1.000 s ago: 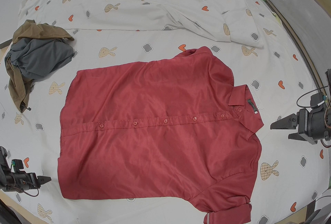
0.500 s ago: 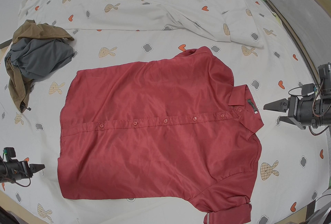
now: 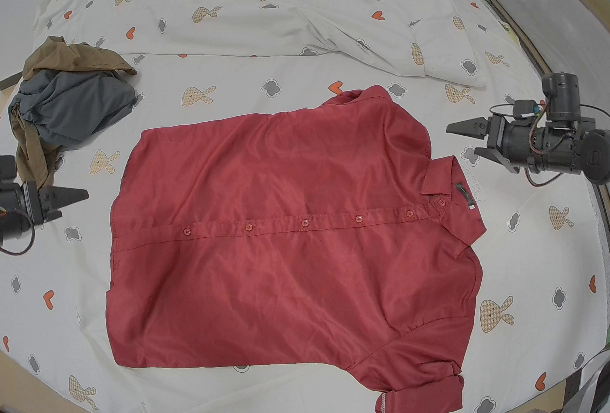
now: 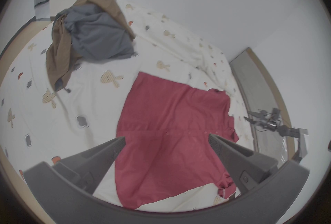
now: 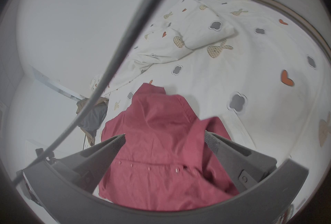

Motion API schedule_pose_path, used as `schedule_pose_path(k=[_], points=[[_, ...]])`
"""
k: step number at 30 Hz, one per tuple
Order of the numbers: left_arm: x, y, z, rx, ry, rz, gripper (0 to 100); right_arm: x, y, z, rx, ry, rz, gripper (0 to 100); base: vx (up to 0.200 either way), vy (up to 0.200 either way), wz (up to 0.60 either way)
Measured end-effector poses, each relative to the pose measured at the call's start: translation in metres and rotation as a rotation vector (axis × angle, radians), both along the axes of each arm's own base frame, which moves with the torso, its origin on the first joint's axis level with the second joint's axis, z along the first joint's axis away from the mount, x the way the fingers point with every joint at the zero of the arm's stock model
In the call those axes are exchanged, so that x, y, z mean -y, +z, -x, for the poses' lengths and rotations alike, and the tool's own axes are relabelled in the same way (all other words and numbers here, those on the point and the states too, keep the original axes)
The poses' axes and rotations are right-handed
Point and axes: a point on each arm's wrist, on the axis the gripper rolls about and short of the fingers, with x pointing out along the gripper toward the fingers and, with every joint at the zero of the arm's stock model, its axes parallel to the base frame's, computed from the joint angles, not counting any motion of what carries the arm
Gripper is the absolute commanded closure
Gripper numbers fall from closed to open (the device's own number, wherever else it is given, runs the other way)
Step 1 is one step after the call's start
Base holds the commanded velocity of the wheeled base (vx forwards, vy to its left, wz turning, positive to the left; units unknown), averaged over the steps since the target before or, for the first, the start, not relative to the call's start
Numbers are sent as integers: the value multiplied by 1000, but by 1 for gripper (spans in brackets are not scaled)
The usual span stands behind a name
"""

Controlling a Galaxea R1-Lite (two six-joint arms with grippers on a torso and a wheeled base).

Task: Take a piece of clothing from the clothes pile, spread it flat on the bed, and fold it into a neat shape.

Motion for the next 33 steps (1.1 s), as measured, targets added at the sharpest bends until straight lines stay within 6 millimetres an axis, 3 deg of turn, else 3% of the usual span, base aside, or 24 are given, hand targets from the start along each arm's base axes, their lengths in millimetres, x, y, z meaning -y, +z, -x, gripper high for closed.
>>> schedule_pose_path(k=[8, 19, 26, 33], points=[[19, 35, 7, 113, -44, 52, 0, -15, -9, -62, 46, 26, -7, 0, 0, 0, 0], [25, 40, 14, 150, -65, 60, 0, -30, -36, -127, 83, 29, -15, 0, 0, 0, 0], [32, 35, 14, 173, -105, 56, 0, -34, -37, -143, 102, 33, -57, 0, 0, 0, 0], [34, 31, 13, 174, -118, 57, 0, -38, -33, -136, 30, 92, -180, 0, 0, 0, 0]])
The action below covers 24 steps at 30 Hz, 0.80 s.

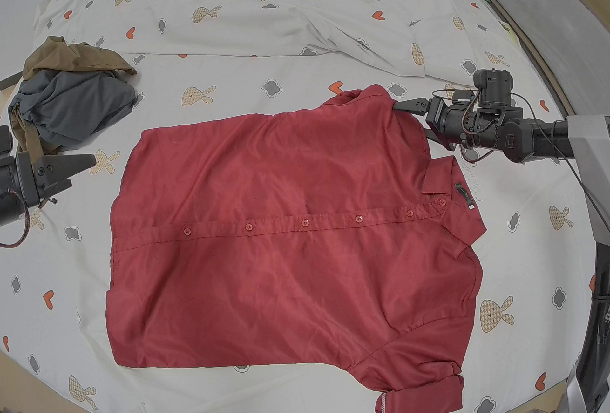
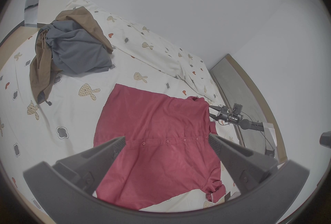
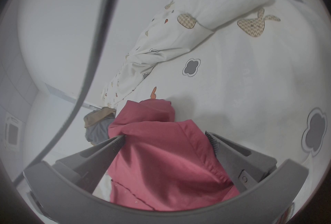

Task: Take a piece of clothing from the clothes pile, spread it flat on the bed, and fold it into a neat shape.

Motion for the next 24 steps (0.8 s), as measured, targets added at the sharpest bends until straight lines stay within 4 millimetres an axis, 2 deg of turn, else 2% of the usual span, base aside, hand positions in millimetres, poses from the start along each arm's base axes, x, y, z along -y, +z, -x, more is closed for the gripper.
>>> schedule_pose_path(k=[7, 14, 19, 24], points=[[0, -1, -1, -4, -3, 1, 0, 5, 2, 11, -81, 20, -76, 0, 0, 0, 0], [0, -2, -2, -8, -3, 1, 0, 8, 10, 44, -174, 195, -168, 0, 0, 0, 0], [0, -3, -2, -12, -3, 2, 0, 10, 10, 62, -246, 244, -218, 0, 0, 0, 0], [0, -3, -3, -14, -3, 2, 0, 10, -4, 79, -333, 268, -235, 0, 0, 0, 0]])
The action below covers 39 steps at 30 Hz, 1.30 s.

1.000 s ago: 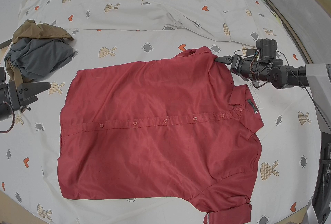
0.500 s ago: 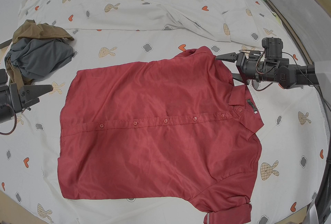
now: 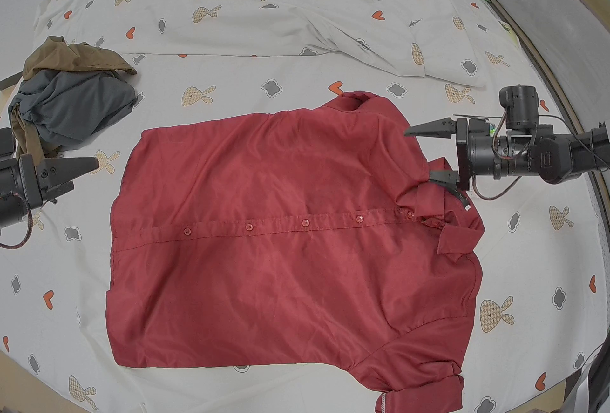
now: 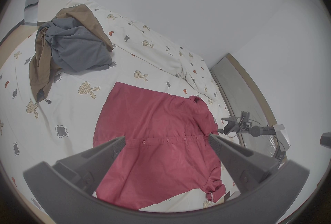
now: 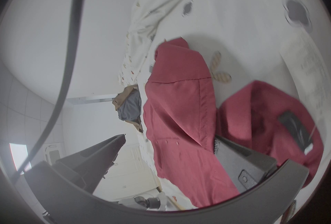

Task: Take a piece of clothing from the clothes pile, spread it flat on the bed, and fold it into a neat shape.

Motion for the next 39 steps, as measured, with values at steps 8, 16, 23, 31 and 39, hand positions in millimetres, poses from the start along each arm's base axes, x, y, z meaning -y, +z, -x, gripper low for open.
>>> schedule_pose_path(k=[8, 16, 23, 31, 39], points=[[0, -1, -1, -4, 0, 1, 0, -1, -36, 37, -120, 39, 14, 0, 0, 0, 0], [0, -1, -2, -6, 0, 1, 0, 7, -27, 43, -16, 29, 14, 0, 0, 0, 0], [0, -1, -2, -6, 0, 1, 0, 17, 22, 12, 215, -19, -6, 0, 0, 0, 0], [0, -2, -3, -9, 0, 1, 0, 5, 28, -18, 298, -125, 35, 0, 0, 0, 0], [-1, -3, -4, -14, 0, 3, 0, -17, 20, -21, 290, -106, 49, 0, 0, 0, 0]])
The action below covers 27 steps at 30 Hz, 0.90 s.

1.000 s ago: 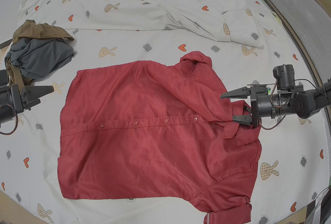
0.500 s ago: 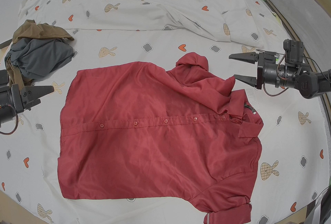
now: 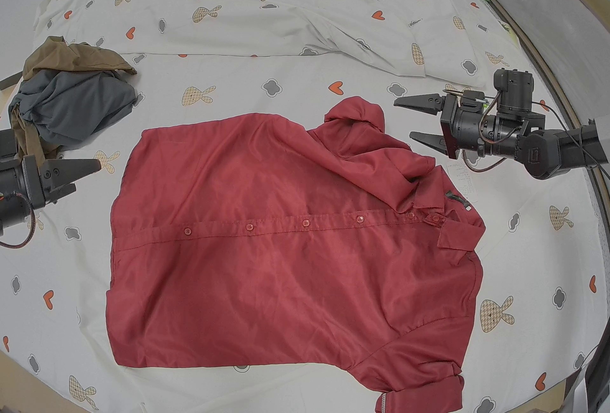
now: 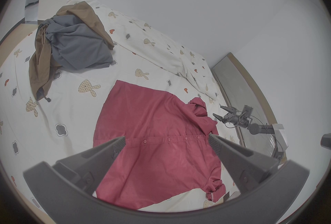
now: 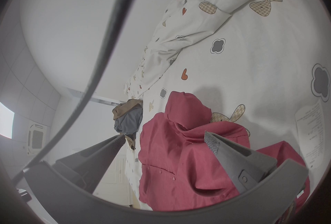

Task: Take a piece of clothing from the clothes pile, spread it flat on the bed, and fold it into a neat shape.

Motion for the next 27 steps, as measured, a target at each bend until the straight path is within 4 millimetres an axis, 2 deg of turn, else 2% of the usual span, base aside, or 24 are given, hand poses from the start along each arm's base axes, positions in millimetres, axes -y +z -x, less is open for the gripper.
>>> schedule_pose_path(k=[7, 14, 18, 22, 27], points=[[0, 0, -1, -2, 0, 0, 0, -21, -8, -4, 50, -145, 97, 0, 0, 0, 0], [0, -1, -1, -5, 0, 1, 0, -63, -20, 0, 137, -236, 259, 0, 0, 0, 0], [0, -1, -1, -5, -1, 0, 0, -80, -23, 2, 166, -248, 279, 0, 0, 0, 0], [0, -2, -1, -7, -1, 0, 0, -88, -20, -1, 218, -286, 261, 0, 0, 0, 0], [0, -4, -1, -14, -1, 1, 0, -89, -23, -10, 229, -310, 259, 0, 0, 0, 0]])
